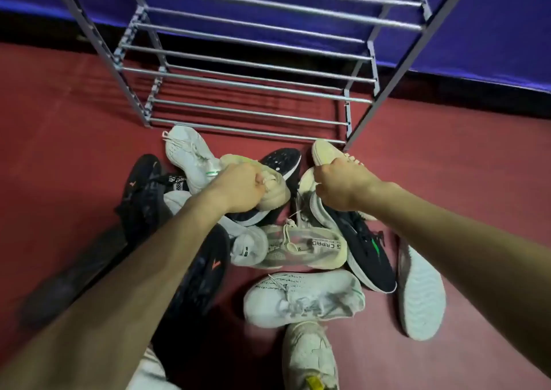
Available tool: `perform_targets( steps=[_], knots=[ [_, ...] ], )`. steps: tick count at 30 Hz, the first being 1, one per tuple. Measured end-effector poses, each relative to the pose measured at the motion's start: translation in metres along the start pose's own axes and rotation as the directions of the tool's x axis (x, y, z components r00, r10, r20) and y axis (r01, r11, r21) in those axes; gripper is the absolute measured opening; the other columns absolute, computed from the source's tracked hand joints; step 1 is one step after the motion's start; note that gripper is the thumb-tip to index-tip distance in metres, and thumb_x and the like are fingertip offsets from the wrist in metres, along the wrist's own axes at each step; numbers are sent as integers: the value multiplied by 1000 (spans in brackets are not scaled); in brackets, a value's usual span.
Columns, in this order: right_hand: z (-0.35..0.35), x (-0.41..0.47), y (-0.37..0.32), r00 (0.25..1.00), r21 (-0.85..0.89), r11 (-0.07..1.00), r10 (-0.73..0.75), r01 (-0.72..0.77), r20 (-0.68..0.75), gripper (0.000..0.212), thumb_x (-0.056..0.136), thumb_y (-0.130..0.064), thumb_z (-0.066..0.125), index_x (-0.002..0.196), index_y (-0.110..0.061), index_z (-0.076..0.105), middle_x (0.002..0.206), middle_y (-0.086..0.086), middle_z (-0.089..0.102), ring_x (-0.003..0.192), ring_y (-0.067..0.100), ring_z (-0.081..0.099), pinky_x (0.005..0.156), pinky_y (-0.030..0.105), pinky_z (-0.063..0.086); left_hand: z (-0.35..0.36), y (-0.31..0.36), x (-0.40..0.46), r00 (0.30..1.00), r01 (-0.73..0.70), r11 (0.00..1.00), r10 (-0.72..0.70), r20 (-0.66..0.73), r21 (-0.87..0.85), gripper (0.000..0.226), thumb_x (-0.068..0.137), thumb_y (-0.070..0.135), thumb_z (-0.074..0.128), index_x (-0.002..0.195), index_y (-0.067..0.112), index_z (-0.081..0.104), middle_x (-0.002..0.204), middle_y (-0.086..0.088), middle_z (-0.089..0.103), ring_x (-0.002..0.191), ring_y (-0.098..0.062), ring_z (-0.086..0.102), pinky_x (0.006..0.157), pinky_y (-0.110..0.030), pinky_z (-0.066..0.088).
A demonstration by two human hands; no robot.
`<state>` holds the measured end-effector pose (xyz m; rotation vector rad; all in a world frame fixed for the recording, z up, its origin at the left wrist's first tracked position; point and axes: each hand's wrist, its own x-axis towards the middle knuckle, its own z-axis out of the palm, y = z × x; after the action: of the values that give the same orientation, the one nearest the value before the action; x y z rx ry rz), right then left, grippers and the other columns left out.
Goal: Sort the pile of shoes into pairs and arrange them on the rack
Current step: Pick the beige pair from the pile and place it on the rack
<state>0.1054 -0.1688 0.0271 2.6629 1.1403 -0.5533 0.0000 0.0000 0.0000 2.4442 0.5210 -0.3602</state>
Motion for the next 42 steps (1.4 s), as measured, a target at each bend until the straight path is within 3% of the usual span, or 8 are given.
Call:
perform_targets(
  steps=[8, 15, 18, 22, 28, 31, 35, 42],
  knots=[
    [33, 9, -5, 996, 72, 996, 41, -46, 78, 32, 91, -19, 42, 118, -5, 51, 112, 22, 60, 97, 40, 59, 68, 35, 41, 55, -15, 0, 973, 143, 990, -143, 179, 14, 71, 82, 48, 60, 139, 19, 30, 131, -18, 48, 119, -37, 49, 98, -44, 42],
    [48, 7, -16, 996, 226, 971, 62, -75, 68, 25, 92, -17, 42, 108, -3, 54, 107, 24, 62, 86, 38, 56, 66, 34, 37, 71, 2, -15, 996, -62, 997, 65, -53, 55, 44, 86, 31, 65, 121, 17, 42, 113, -10, 44, 94, -34, 61, 79, -36, 49],
    [44, 4, -7, 975, 581, 784, 199, -219, 99, 26, 96, -13, 36, 98, -3, 60, 101, 22, 62, 98, 39, 60, 79, 39, 48, 74, 16, -23, 972, -208, 977, 211, -103, 36, 45, 87, 33, 64, 122, 16, 42, 101, -2, 37, 88, -30, 60, 71, -27, 40],
    [37, -9, 16, 895, 886, 204, 264, -416, 360, 24, 88, -20, 41, 68, -13, 53, 65, 8, 56, 59, 27, 57, 65, 40, 56, 73, 30, -23, 927, -364, 931, 364, -91, 18, 54, 84, 35, 67, 127, 19, 40, 108, -1, 40, 94, -24, 56, 79, -32, 46],
    [61, -36, 57, 862, 882, 206, 391, -423, 322, 16, 92, -10, 47, 87, -6, 62, 70, 8, 55, 60, 21, 55, 56, 32, 52, 92, 58, -18, 875, -484, 875, 482, -47, -32, 46, 83, 14, 60, 123, 21, 38, 118, 0, 50, 81, -25, 62, 67, -33, 45],
    [72, -48, 79, 834, 845, 304, 486, -441, 261, 24, 88, -3, 41, 79, -4, 64, 62, 6, 57, 49, 19, 52, 39, 20, 41, 106, 72, -2, 929, -370, 913, 368, -47, -173, 59, 82, 13, 51, 134, 25, 26, 112, 2, 62, 79, -23, 64, 76, -41, 53],
    [83, -61, 98, 785, 842, 265, 561, -470, 262, 28, 82, 1, 39, 88, 1, 67, 59, 6, 59, 52, 23, 55, 47, 27, 43, 127, 90, 45, 1000, -11, 958, 10, -7, -285, 30, 79, 29, 44, 102, 14, 57, 87, -4, 70, 86, -29, 65, 82, -44, 54],
    [92, -85, 112, 690, 835, 225, 686, -502, 230, 33, 87, -2, 39, 106, -7, 65, 90, 12, 68, 86, 30, 62, 69, 29, 44, 151, 139, 103, 902, 424, 728, -290, 318, -539, 25, 93, 24, 48, 89, 0, 55, 66, -15, 63, 39, -19, 47, 30, -17, 32]
  ],
)
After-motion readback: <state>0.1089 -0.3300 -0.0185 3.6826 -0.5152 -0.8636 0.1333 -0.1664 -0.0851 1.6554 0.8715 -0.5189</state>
